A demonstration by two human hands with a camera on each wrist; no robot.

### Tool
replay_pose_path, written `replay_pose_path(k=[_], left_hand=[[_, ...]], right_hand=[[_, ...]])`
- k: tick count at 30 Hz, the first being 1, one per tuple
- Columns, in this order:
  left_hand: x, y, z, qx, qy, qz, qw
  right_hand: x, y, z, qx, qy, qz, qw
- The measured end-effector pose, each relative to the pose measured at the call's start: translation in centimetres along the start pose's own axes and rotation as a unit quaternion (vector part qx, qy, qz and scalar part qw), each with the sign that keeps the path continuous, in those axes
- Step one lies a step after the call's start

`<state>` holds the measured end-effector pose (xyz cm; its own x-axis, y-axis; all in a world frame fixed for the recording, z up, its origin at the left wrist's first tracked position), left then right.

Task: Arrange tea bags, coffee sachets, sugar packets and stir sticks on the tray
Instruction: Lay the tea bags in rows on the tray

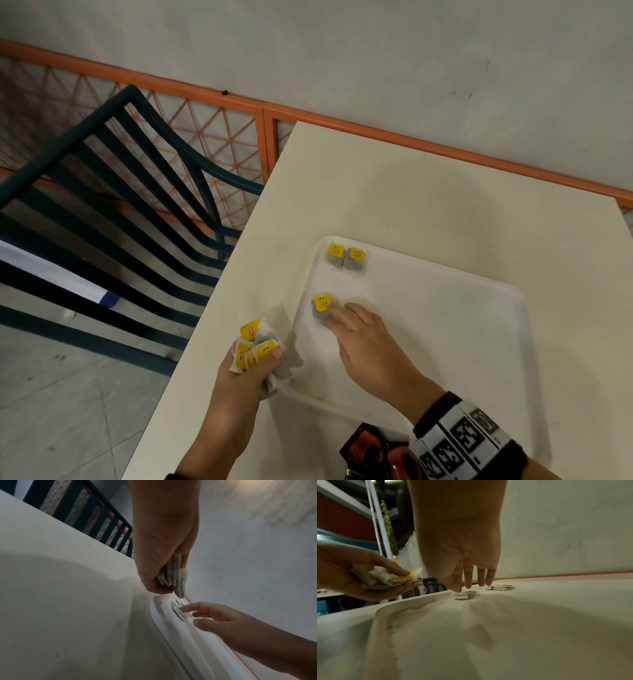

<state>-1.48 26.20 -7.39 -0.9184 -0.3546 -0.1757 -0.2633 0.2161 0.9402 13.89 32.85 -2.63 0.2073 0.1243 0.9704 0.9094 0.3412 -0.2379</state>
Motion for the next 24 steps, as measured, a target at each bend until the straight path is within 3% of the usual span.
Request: replay_pose_path(k=[6,9,13,24], left_hand=[[0.3,-0.4,0.4,0.004,-0.005,0.001,1.0],[0.1,-0.6,0.5,0.002,-0.016,-0.003,1.0],[-0.1,-0.7,0.5,0.007,-0.019,-0.012,1.0],[-0.5,-0.9,0.4,0.03,-0.01,-0.034,0.999]], right_hand=[[-1.1,-0.1,0.5,0.004,-0.05,-0.044,0.998],[-1.6,0.2,1.7,-0.042,-0.081,-0.038,0.995],[-2.4,-0.3,2.8,-0.042,-0.108,0.017,0.993],[-2.2,0.1,3.6,-0.048,-0.094,0.064,0.992]])
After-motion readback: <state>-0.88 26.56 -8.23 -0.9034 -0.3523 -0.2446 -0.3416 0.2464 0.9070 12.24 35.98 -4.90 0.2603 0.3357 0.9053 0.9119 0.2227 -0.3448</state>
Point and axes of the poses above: each hand's wrist, its own z-axis towards the middle knuckle, its own x-axis out of the back of the hand, y = z × x, the point moved 10 cm from there along z, towards the middle knuckle, and after that the axes turned 14 degrees about -x, right-handed, at the moved point
